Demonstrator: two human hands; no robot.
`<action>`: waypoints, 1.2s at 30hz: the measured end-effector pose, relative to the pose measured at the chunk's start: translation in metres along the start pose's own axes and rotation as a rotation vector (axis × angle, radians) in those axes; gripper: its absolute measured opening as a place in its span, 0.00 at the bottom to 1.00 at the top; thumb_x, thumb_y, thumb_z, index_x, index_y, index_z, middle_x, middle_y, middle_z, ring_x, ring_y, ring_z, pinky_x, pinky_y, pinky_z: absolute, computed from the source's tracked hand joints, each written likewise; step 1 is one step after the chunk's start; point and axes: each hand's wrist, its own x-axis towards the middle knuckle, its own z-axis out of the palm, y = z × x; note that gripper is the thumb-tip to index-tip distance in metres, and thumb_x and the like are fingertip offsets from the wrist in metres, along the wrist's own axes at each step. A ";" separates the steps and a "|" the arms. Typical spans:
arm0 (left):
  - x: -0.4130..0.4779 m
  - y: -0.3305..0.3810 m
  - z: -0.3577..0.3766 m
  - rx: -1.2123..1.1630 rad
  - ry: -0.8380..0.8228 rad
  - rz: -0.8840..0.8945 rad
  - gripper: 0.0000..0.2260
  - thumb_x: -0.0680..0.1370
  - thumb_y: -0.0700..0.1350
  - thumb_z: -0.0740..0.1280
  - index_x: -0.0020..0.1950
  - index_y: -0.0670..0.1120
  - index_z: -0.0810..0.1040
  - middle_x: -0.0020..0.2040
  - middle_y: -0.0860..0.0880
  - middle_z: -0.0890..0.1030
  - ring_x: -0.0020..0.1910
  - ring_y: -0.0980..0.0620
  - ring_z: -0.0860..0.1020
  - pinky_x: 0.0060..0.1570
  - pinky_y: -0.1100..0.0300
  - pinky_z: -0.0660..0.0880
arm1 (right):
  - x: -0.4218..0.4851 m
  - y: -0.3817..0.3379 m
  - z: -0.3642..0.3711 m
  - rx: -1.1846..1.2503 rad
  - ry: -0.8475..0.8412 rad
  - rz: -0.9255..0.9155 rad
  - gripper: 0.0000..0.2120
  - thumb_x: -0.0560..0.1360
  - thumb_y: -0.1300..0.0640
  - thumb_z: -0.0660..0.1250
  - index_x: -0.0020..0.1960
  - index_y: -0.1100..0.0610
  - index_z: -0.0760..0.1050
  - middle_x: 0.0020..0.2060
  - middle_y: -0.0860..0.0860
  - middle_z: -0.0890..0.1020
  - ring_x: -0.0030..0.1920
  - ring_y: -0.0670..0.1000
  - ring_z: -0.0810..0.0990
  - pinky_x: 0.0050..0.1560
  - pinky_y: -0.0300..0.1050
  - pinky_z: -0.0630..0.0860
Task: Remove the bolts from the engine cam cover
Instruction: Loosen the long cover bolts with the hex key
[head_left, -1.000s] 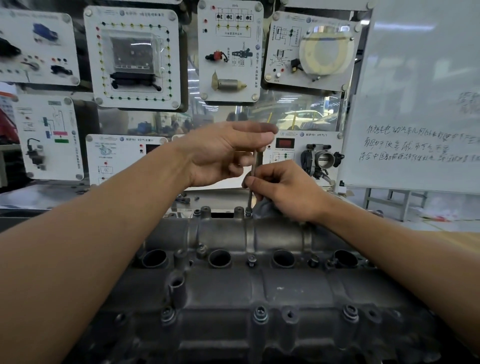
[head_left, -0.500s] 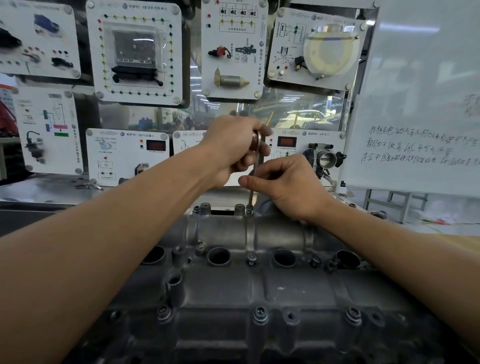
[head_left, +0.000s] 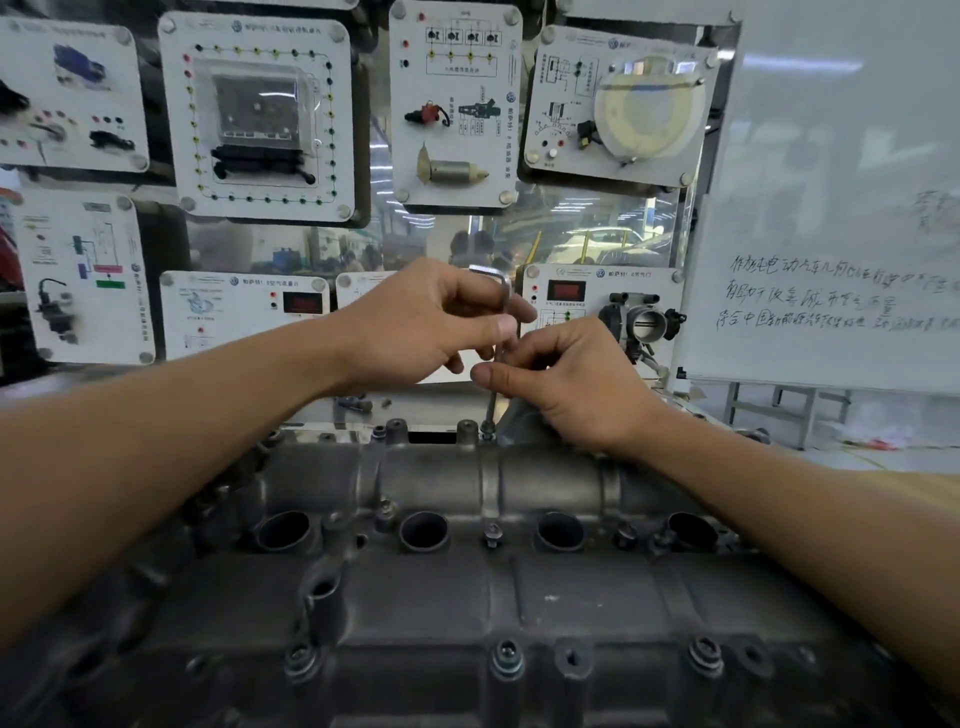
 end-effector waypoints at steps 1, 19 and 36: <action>0.001 -0.001 0.003 0.023 -0.001 0.013 0.07 0.80 0.41 0.67 0.55 0.48 0.83 0.45 0.52 0.85 0.39 0.61 0.79 0.37 0.63 0.76 | -0.001 0.001 0.000 -0.012 -0.007 0.002 0.08 0.72 0.57 0.76 0.37 0.61 0.84 0.29 0.62 0.78 0.31 0.50 0.67 0.34 0.43 0.65; -0.007 -0.008 0.021 -0.120 0.373 0.037 0.07 0.71 0.43 0.77 0.40 0.42 0.81 0.38 0.45 0.82 0.36 0.53 0.78 0.42 0.57 0.80 | -0.005 0.001 -0.002 -0.004 0.000 -0.053 0.03 0.70 0.60 0.77 0.39 0.59 0.84 0.21 0.40 0.77 0.21 0.38 0.71 0.27 0.26 0.65; -0.014 -0.006 0.002 -0.147 0.071 -0.124 0.05 0.77 0.41 0.71 0.51 0.48 0.85 0.39 0.54 0.84 0.34 0.61 0.76 0.30 0.65 0.74 | -0.005 -0.002 -0.003 -0.169 -0.095 -0.085 0.07 0.77 0.59 0.70 0.43 0.58 0.84 0.41 0.61 0.85 0.41 0.58 0.82 0.44 0.49 0.77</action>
